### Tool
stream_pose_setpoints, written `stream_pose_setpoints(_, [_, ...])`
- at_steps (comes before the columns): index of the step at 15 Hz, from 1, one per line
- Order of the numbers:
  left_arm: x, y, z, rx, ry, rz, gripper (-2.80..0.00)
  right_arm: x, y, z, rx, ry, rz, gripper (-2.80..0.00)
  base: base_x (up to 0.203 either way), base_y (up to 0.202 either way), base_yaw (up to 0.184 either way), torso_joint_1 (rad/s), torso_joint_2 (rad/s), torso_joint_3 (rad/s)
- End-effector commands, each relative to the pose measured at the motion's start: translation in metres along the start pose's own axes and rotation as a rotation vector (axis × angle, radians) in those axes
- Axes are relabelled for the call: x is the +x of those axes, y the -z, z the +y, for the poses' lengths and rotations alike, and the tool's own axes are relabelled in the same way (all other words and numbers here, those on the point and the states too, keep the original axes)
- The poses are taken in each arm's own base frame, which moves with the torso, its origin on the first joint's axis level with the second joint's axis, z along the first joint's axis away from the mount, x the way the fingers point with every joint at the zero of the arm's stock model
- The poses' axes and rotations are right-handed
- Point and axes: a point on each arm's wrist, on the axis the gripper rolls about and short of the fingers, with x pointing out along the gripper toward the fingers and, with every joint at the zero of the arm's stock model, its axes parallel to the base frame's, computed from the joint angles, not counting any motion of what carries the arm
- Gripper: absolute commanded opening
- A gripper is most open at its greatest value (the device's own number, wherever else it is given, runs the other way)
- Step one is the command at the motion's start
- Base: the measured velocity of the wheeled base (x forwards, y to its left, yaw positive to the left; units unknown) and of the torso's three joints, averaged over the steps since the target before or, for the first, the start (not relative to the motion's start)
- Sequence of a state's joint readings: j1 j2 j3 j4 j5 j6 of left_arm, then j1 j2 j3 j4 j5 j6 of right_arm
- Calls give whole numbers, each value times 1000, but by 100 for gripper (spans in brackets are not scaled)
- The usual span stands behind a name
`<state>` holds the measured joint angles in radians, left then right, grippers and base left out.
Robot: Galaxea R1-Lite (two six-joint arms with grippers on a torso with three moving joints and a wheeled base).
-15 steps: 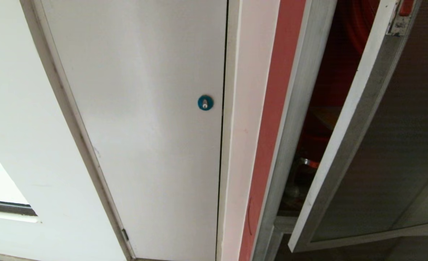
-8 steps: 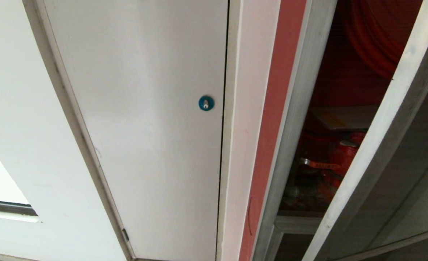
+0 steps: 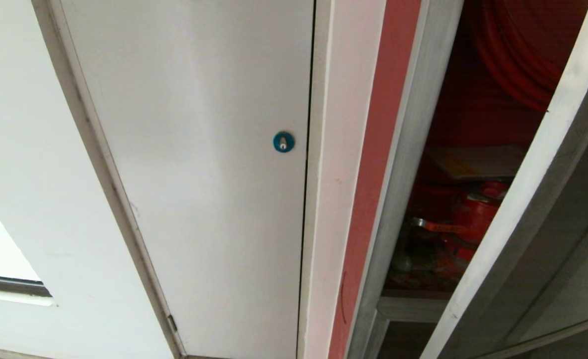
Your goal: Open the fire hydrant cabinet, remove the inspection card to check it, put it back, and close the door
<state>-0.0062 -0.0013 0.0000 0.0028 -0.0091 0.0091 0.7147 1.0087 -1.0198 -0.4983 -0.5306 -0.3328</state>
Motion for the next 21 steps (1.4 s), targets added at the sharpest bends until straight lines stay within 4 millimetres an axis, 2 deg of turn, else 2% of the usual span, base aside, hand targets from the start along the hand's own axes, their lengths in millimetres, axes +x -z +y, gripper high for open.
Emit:
stream_pose_setpoints(1, [0, 0, 0, 0, 0, 2, -280, -2, -4, -2, 8, 5, -14, 0, 0, 0, 0, 0, 0, 0])
stream_pose_setpoints(6, [0, 0, 0, 0, 0, 1, -280, -4, -4, -3, 6, 2, -14, 0, 0, 0, 0, 0, 0, 0])
stream_pose_setpoints(16, [0, 0, 0, 0, 0, -1, -280, -29, 10, -15, -16, -13, 22, 0, 0, 0, 0, 0, 0, 0])
stream_pose_setpoints(20, [0, 0, 0, 0, 0, 0, -280, -45, 18, -23, -30, 2, 32, 0, 0, 0, 0, 0, 0, 0])
stream_pose_setpoints(21, [0, 0, 0, 0, 0, 0, -280, -50, 20, -26, -37, 5, 42, -280, 0, 0, 0, 0, 0, 0])
